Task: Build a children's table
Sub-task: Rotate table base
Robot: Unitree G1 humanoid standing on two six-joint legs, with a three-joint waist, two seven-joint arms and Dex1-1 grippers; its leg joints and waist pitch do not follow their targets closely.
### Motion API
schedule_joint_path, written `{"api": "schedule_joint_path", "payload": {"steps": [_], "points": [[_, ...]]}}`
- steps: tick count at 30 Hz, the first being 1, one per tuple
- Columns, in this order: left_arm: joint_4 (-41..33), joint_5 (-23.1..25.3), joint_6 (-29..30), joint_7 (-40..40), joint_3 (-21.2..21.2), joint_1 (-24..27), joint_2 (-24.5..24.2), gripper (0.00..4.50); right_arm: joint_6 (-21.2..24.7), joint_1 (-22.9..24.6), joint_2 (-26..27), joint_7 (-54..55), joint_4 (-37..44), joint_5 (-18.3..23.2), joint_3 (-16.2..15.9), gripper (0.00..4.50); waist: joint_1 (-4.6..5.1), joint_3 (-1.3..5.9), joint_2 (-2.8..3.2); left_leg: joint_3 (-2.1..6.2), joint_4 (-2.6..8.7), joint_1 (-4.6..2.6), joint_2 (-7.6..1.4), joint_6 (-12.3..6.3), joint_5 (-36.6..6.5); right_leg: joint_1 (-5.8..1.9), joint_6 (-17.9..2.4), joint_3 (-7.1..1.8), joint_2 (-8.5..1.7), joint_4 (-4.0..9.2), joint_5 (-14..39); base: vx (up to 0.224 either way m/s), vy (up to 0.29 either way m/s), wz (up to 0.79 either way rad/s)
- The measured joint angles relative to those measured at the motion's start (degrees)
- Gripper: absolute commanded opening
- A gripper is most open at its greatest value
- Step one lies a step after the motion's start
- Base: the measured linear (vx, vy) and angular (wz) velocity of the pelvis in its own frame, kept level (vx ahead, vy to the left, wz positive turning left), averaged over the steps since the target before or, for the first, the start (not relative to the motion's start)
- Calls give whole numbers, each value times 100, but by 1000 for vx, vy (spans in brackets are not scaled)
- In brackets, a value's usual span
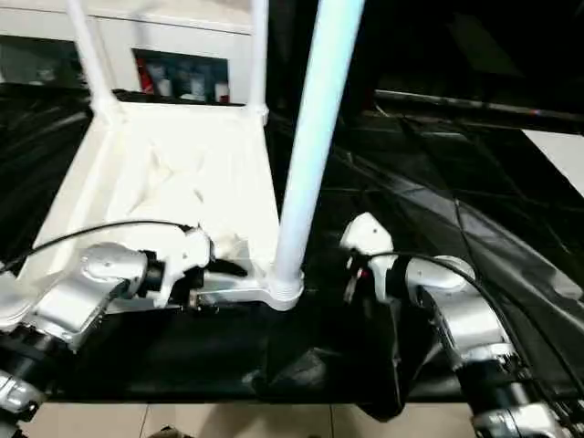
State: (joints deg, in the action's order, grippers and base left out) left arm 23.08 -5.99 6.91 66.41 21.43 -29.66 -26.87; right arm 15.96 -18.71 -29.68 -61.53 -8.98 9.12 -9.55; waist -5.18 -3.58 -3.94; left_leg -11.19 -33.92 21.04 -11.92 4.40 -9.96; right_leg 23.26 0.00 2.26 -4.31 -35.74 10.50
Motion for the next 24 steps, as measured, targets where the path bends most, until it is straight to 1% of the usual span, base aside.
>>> {"api": "schedule_joint_path", "payload": {"steps": [3, 4, 5, 7, 8, 10, 13, 15, 16, 18, 21, 24], "points": [[195, 58, 1, -57, -15, -109, 42, 319, 139, 76, -84, -56, 188, 8, -34, 0, -13, 0, 4, 0, 0, -3, 1, 0, 0, -4, 0, 0, -2, -1, 0, 0, 0, 0], [281, 75, 8, -50, -15, -167, 73, 294, 153, 85, -130, -87, 215, 4, -70, 0, -14, 0, 4, 0, -1, -5, 1, 0, 0, -6, 0, 0, -2, 0, 0, 0, 0, 0], [315, 77, 11, -37, -15, -190, 87, 294, 154, 85, -152, -90, 216, 0, -90, 0, -12, 0, 4, 0, -1, -5, 2, 0, 0, -6, 0, 0, -2, 1, 0, 0, 0, 0], [361, 89, 12, -25, -15, -226, 126, 274, 162, 84, -157, -98, 215, -2, -101, 0, -12, 0, 4, 1, -1, -5, 2, 0, 0, -6, 0, 1, -3, -1, 0, 0, 0, 0], [372, 104, 12, -25, -15, -237, 132, 274, 171, 79, -156, -104, 214, -4, -106, 0, -12, 0, 4, 2, -1, -5, 2, 0, 0, -6, 0, 1, -3, -2, 0, 0, 0, 0], [373, 133, 15, 9, -14, -243, 128, 244, 210, 68, -157, -112, 212, -11, -110, 0, -11, 1, 8, 2, -1, -5, 1, 0, 0, -6, 0, 2, -3, -2, 0, 0, 0, 0], [359, 151, 57, 81, -9, -250, 103, 239, 240, 64, -158, -101, 212, -22, -113, 0, -8, 3, 11, 2, -1, -5, 2, 0, 0, -6, -1, 1, -3, -2, -1, 0, 0, 0], [346, 151, 105, 103, -10, -254, 104, 204, 258, 62, -158, -89, 212, -23, -116, 0, -4, 3, 13, 2, -1, -5, 2, 0, 0, -6, -2, 1, -3, -1, -1, 0, 0, 0], [329, 151, 150, 129, -10, -254, 103, 197, 260, 57, -158, -82, 212, -28, -126, 0, -3, 3, 13, 2, -1, -5, 2, 0, 0, -6, -2, 1, -3, -1, -1, 0, 0, 0], [316, 157, 197, 161, -6, -254, 102, 197, 260, 50, -158, -77, 212, -28, -151, 0, -2, 3, 13, 2, -1, -4, 2, 0, 0, -5, -2, 2, -3, -1, -1, 0, 0, 0], [264, 195, 258, 227, 19, -254, 60, 158, 260, 50, -157, -69, 212, -29, -178, 0, -2, 3, 14, 2, -1, -5, 2, 0, 0, -5, -2, 1, -3, 0, -1, 0, 0, 0], [202, 239, 304, 334, 62, -254, 7, 148, 260, 50, -157, -67, 208, -31, -179, 0, 2, 4, 16, 2, -1, -5, 2, 0, 0, -6, -1, 1, -3, -1, -1, 0, 0, 0]]}}
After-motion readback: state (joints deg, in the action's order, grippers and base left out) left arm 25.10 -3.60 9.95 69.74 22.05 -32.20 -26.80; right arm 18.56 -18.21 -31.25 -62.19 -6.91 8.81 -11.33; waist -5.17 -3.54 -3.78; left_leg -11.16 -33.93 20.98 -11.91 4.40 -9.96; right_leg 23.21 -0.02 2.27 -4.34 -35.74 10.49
